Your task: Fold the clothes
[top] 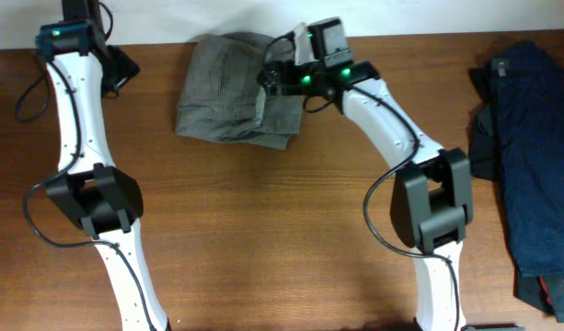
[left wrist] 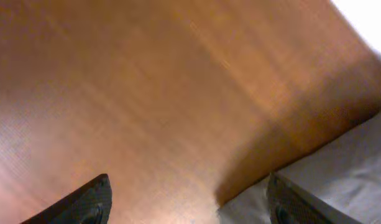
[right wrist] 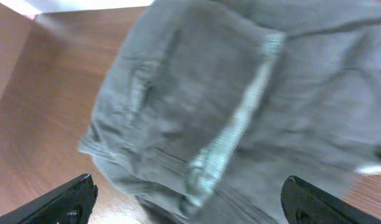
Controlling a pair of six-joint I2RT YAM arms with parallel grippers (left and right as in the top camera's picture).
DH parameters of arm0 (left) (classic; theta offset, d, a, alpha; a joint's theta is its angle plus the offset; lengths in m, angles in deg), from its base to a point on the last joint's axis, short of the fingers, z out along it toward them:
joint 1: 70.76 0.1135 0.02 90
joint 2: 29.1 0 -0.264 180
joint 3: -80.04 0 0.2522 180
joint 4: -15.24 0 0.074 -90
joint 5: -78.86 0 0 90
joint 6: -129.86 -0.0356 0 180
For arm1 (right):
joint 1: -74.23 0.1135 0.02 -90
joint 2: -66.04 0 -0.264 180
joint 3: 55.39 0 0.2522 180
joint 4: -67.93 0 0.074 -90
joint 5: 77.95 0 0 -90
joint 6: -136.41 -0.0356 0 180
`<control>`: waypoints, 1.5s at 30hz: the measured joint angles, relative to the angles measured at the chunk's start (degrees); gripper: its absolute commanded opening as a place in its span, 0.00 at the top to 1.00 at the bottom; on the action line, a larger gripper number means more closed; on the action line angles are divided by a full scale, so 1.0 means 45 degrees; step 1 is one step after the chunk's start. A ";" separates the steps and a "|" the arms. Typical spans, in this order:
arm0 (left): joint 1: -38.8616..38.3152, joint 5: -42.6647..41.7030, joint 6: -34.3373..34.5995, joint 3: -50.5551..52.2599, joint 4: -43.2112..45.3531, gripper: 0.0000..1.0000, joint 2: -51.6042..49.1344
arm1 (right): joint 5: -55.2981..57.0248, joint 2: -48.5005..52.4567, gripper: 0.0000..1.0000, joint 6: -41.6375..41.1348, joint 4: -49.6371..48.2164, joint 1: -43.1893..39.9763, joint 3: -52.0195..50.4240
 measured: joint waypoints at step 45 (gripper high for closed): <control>-0.0539 -0.0330 -0.0034 0.0000 -0.1311 0.13 0.0199 | 0.0646 0.3764 0.03 -0.1127 -0.0923 0.0607 0.3094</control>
